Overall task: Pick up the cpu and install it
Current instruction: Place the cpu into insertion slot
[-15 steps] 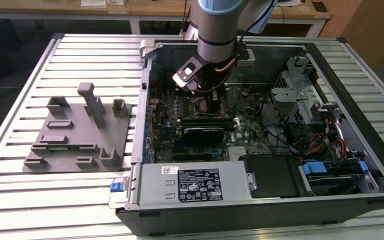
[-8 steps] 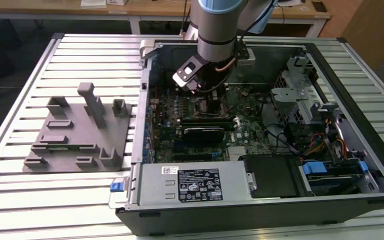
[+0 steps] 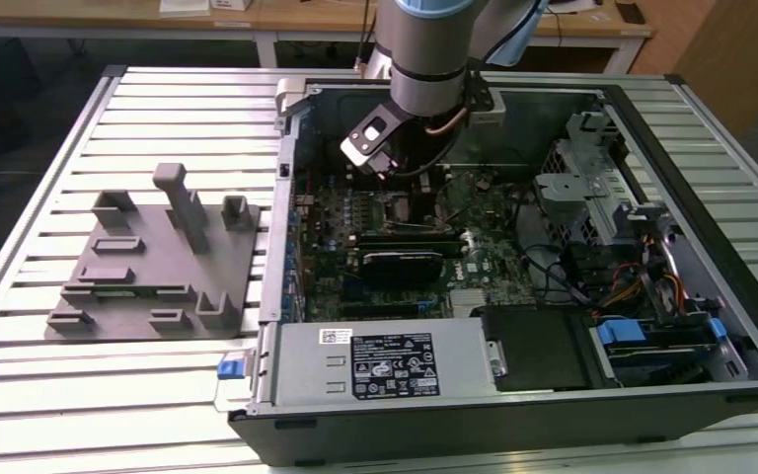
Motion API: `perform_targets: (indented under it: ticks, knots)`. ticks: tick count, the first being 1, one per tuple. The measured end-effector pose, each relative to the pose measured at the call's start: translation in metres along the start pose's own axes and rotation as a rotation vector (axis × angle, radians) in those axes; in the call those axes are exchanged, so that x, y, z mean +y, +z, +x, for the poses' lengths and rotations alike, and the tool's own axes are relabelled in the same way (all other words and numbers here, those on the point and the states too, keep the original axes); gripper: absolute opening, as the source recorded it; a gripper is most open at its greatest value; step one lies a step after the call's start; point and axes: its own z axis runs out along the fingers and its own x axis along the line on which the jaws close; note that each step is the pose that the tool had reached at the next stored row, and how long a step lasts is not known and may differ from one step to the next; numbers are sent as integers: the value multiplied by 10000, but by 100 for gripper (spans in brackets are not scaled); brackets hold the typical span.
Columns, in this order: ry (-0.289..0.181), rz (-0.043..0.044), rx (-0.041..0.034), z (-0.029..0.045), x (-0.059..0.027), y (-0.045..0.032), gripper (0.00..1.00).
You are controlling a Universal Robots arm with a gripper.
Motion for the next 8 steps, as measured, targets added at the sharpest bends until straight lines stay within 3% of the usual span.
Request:
perform_targets:
  ticks: [5, 8]
  knots:
    - [0, 1, -1, 0, 0, -2, 60]
    - [0, 1, -2, 0, 0, -3, 47]
